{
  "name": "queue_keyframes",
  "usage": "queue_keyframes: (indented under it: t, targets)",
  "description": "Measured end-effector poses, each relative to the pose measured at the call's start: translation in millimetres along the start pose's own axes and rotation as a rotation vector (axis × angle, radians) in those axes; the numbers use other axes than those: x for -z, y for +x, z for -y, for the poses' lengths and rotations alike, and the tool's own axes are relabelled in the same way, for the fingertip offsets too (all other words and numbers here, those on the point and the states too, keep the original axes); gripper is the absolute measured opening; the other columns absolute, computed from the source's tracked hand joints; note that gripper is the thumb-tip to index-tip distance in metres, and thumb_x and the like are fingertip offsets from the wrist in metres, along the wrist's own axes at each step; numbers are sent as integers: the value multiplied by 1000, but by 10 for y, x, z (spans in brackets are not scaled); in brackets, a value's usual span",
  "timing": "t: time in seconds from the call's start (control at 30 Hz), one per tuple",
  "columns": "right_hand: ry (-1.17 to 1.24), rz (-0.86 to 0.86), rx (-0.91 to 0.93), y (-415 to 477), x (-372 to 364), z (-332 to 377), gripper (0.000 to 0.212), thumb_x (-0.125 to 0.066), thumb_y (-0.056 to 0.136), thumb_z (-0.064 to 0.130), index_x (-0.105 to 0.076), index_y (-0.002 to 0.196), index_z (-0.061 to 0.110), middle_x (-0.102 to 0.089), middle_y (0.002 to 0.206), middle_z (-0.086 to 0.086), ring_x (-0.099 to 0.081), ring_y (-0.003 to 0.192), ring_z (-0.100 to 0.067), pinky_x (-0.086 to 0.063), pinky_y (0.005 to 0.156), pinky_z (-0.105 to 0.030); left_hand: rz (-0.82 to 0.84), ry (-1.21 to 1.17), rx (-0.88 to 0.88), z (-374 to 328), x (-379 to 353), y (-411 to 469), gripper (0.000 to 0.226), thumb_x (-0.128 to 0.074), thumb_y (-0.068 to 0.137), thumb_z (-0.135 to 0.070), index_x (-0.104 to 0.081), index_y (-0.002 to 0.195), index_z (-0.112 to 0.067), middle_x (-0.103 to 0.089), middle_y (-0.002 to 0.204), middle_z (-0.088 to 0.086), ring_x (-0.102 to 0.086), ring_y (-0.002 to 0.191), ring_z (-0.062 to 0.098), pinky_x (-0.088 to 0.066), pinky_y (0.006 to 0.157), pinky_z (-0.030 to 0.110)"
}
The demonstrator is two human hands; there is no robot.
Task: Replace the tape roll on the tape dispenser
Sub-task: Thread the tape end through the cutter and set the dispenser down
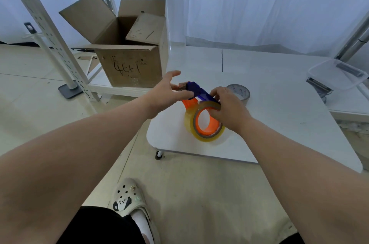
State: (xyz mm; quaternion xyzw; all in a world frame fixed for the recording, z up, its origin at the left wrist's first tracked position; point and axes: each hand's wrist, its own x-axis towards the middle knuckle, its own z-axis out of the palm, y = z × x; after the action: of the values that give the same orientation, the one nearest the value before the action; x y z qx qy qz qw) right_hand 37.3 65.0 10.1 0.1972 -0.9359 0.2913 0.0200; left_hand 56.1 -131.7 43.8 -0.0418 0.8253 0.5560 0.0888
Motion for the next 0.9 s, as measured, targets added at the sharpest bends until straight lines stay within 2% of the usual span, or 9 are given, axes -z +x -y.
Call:
queue_keyframes:
  t: [0.17,0.27,0.33,0.43,0.53,0.6,0.67,0.8,0.9]
  targets:
    - [247,-57,-183,-124,410,-192,46,-73,78,14,-53,119,12,-60,106,-2,-58,89,-17,-50,73,-26,-23,-62,-36,-205,-256,51,69,-62,85,-47,-30,139,-19,-57,120,6,-59,104,18,-47,91,32]
    - [315,-119,-285,-190,647,-319,48,-74,77,14,-53,120,9,-57,100,1,-59,88,-20,-48,69,-27,158,46,52,-340,-527,95,76,-66,78,-54,-33,138,-20,-56,120,3,-56,110,21,-46,88,31]
    - [318,-146,-340,-216,760,-420,47,-74,77,15,-54,119,8,-57,98,-1,-60,87,-22,-51,67,-32,240,84,61,-416,-776,153,67,-69,77,-50,-43,129,-17,-59,115,3,-58,106,21,-49,84,30]
    - [268,-165,-409,-235,903,-597,44,-73,77,18,-55,116,8,-59,99,-4,-61,88,-23,-55,73,-35,182,55,-36,-492,-1127,295,40,-67,82,-40,-57,111,-14,-64,97,2,-63,91,18,-54,81,30]
    - [133,-182,-453,-218,1021,-823,30,-71,77,25,-58,101,13,-62,87,-2,-65,79,-24,-58,72,-40,173,63,-84,-505,-1403,492,37,-62,86,-43,-60,110,-15,-65,102,4,-62,95,21,-53,86,36]
    - [25,-181,-506,-162,1080,-1006,18,-69,77,25,-58,87,14,-63,74,-2,-65,62,-21,-55,58,-34,102,186,-101,-485,-1504,633,44,-54,88,-49,-58,114,-13,-63,109,5,-60,97,22,-50,84,35]
    - [-69,-178,-572,-86,1117,-1189,14,-66,76,21,-59,85,14,-62,68,-2,-61,53,-19,-43,48,-26,14,397,-140,-434,-1514,770,48,-50,89,-51,-55,119,-14,-58,116,4,-57,100,22,-44,80,30]
    - [-167,-142,-680,79,1096,-1524,12,-63,75,15,-54,82,10,-51,66,-4,-49,55,-21,-29,47,-24,45,954,-271,-323,-1489,1030,49,-51,90,-45,-48,132,-21,-45,136,7,-43,122,28,-38,98,38]
    - [-170,-116,-696,228,1001,-1700,11,-60,74,13,-51,78,11,-47,62,-2,-46,55,-22,-29,47,-25,75,1135,-294,-291,-1571,1226,46,-49,90,-47,-49,131,-26,-47,137,6,-41,124,28,-32,101,40]
